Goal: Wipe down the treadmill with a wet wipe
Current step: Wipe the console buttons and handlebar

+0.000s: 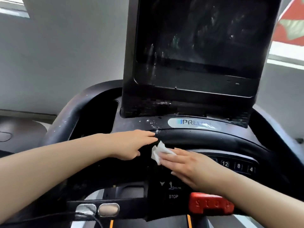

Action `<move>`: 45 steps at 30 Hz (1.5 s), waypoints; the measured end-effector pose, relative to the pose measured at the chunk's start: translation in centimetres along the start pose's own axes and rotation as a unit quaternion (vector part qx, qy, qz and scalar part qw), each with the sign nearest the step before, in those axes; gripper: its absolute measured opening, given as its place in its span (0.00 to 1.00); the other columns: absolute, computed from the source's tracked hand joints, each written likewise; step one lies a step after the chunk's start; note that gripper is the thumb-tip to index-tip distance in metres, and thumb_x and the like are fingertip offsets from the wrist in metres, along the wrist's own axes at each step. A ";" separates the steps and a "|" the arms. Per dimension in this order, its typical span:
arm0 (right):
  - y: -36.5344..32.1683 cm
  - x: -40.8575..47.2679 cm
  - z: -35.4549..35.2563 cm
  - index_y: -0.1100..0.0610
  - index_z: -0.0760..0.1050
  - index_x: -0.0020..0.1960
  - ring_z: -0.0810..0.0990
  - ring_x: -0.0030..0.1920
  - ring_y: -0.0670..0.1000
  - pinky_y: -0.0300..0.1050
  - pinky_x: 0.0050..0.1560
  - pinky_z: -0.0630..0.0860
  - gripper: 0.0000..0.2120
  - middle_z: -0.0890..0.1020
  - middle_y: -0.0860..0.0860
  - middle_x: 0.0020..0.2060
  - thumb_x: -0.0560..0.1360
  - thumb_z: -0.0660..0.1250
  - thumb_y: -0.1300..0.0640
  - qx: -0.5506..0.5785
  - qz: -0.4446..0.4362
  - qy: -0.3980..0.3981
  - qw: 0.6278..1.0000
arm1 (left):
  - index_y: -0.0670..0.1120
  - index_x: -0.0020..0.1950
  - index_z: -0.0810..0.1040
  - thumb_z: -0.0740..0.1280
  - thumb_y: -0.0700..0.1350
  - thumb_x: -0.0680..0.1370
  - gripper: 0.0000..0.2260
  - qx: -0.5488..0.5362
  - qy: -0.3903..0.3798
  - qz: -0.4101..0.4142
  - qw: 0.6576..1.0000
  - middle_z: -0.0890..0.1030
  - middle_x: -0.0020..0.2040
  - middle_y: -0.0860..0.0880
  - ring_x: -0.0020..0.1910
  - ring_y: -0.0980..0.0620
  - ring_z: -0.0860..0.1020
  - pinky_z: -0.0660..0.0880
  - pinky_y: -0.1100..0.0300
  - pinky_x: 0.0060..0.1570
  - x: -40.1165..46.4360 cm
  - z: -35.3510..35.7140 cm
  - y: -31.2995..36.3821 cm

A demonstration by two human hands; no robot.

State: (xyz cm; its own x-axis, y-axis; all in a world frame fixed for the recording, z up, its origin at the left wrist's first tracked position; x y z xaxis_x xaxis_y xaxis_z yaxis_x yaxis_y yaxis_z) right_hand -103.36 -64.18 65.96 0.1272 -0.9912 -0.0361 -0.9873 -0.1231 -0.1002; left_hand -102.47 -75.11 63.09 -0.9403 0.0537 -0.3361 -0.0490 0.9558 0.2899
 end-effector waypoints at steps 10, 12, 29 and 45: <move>9.7 -9.5 -2.6 0.50 0.70 0.69 0.53 0.65 0.23 0.23 0.66 0.52 0.23 0.63 0.33 0.65 0.78 0.53 0.43 0.109 0.229 0.069 0.965 | 0.55 0.77 0.52 0.58 0.42 0.81 0.27 0.065 0.017 0.039 0.997 0.48 0.77 0.58 0.76 0.54 0.50 0.55 0.56 0.73 5.0 -1.9 2.9; 12.6 -11.9 -3.1 0.48 0.71 0.68 0.54 0.63 0.21 0.21 0.65 0.51 0.18 0.64 0.31 0.63 0.80 0.56 0.47 0.129 0.271 0.082 0.950 | 0.55 0.77 0.52 0.58 0.42 0.81 0.27 0.087 0.022 0.046 0.995 0.48 0.78 0.57 0.75 0.54 0.51 0.55 0.57 0.72 6.1 -2.5 3.7; 24.9 -16.2 1.0 0.47 0.38 0.77 0.31 0.72 0.46 0.46 0.71 0.30 0.31 0.39 0.38 0.71 0.75 0.34 0.40 -0.061 0.284 -0.092 0.953 | 0.57 0.77 0.45 0.73 0.49 0.72 0.44 0.263 -0.085 0.031 0.961 0.44 0.78 0.51 0.76 0.50 0.50 0.55 0.54 0.72 13.1 -4.0 8.1; 29.2 -13.0 1.6 0.55 0.28 0.72 0.31 0.70 0.42 0.40 0.71 0.31 0.56 0.36 0.50 0.75 0.51 0.12 0.27 -0.018 0.262 -0.095 0.960 | 0.56 0.77 0.43 0.72 0.42 0.71 0.46 0.259 -0.098 -0.013 0.961 0.43 0.78 0.50 0.76 0.51 0.48 0.50 0.57 0.71 13.7 -3.7 8.2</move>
State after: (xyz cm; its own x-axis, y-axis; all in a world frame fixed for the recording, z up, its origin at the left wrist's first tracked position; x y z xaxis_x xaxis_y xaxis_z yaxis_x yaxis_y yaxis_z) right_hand -133.69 -54.83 61.89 -0.3766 -0.8912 -0.2528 -0.9225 0.3856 0.0150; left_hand -117.01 -67.61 64.16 -0.8576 0.0330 -0.5133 0.1507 0.9702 -0.1895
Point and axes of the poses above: each hand's wrist, its own x-axis towards the middle knuckle, its own z-axis out of the palm, y = z × x, the point moved 10 cm from there along x, towards the middle knuckle
